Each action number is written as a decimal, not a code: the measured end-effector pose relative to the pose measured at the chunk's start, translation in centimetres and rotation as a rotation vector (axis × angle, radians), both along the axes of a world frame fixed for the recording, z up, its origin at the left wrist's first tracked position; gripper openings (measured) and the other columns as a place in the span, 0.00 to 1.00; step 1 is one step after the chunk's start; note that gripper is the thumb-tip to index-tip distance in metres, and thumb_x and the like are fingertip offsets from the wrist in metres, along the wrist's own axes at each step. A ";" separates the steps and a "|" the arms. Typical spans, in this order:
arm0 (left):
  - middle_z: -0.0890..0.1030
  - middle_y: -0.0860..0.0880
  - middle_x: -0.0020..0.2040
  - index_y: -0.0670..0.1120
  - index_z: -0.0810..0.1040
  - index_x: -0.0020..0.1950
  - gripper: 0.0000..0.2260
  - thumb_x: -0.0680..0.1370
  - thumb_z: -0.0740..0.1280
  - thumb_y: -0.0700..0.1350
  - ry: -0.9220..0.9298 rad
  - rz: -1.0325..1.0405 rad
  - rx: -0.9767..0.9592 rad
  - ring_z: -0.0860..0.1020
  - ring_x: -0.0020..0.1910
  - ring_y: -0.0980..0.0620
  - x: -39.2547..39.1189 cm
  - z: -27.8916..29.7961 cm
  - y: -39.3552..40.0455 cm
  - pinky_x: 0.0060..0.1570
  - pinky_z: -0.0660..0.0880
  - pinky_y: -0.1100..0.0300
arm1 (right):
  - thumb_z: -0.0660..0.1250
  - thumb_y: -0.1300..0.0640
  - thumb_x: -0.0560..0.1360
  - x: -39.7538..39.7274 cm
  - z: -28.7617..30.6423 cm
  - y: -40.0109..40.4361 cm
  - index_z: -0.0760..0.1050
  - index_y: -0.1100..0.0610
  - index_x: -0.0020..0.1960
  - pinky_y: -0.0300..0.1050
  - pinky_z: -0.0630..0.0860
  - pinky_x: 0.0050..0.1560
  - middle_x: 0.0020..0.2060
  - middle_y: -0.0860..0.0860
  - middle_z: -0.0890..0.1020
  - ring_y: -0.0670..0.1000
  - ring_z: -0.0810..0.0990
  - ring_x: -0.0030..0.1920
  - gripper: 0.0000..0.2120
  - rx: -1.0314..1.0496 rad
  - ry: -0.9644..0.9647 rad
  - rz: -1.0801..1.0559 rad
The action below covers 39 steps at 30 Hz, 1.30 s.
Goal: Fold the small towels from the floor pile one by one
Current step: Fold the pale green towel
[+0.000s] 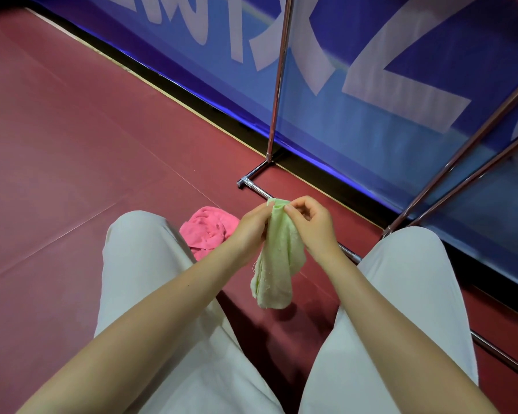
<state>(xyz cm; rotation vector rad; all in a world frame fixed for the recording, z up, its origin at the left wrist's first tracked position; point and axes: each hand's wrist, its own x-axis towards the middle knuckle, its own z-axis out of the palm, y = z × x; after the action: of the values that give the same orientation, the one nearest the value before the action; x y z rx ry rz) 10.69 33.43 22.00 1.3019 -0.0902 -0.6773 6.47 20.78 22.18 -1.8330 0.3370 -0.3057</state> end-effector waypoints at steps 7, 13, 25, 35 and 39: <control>0.78 0.36 0.62 0.45 0.79 0.62 0.16 0.80 0.59 0.50 0.016 -0.045 0.040 0.78 0.57 0.45 -0.6 -0.4 -0.1 0.60 0.74 0.51 | 0.68 0.59 0.75 0.0 -0.2 0.5 0.76 0.61 0.41 0.51 0.77 0.43 0.36 0.55 0.79 0.49 0.76 0.38 0.06 0.072 0.081 -0.100; 0.83 0.41 0.56 0.46 0.82 0.58 0.17 0.75 0.66 0.53 -0.087 -0.050 0.073 0.81 0.57 0.43 -1.0 -0.8 -0.1 0.58 0.75 0.51 | 0.67 0.59 0.75 0.0 -0.2 0.5 0.75 0.62 0.41 0.38 0.70 0.34 0.32 0.51 0.76 0.47 0.72 0.34 0.07 0.105 0.108 -0.119; 0.70 0.46 0.35 0.42 0.75 0.42 0.13 0.77 0.63 0.51 -0.305 0.317 0.273 0.69 0.36 0.52 1.4 0.3 0.7 0.37 0.66 0.58 | 0.68 0.58 0.75 -0.2 -0.8 -0.3 0.76 0.54 0.42 0.30 0.67 0.35 0.33 0.46 0.74 0.41 0.69 0.33 0.04 -0.121 0.078 0.166; 0.65 0.54 0.30 0.46 0.67 0.35 0.14 0.81 0.61 0.43 -0.531 0.344 0.415 0.63 0.27 0.61 2.5 1.1 2.5 0.28 0.61 0.69 | 0.68 0.53 0.75 -0.4 -1.7 -1.2 0.75 0.51 0.41 0.44 0.67 0.37 0.30 0.42 0.73 0.44 0.71 0.32 0.05 -0.480 0.076 0.172; 0.64 0.53 0.31 0.43 0.68 0.37 0.13 0.81 0.60 0.43 -0.585 0.313 0.469 0.62 0.27 0.61 2.6 1.2 2.9 0.28 0.60 0.67 | 0.67 0.51 0.75 -0.5 -1.4 -1.7 0.76 0.51 0.50 0.44 0.71 0.41 0.35 0.43 0.75 0.47 0.75 0.39 0.06 -0.494 0.087 0.087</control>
<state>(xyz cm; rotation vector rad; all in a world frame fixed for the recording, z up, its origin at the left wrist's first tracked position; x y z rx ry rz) 13.27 36.29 23.24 1.8898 -0.2054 -0.0262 5.98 19.08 20.79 -2.3453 0.2540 -0.2641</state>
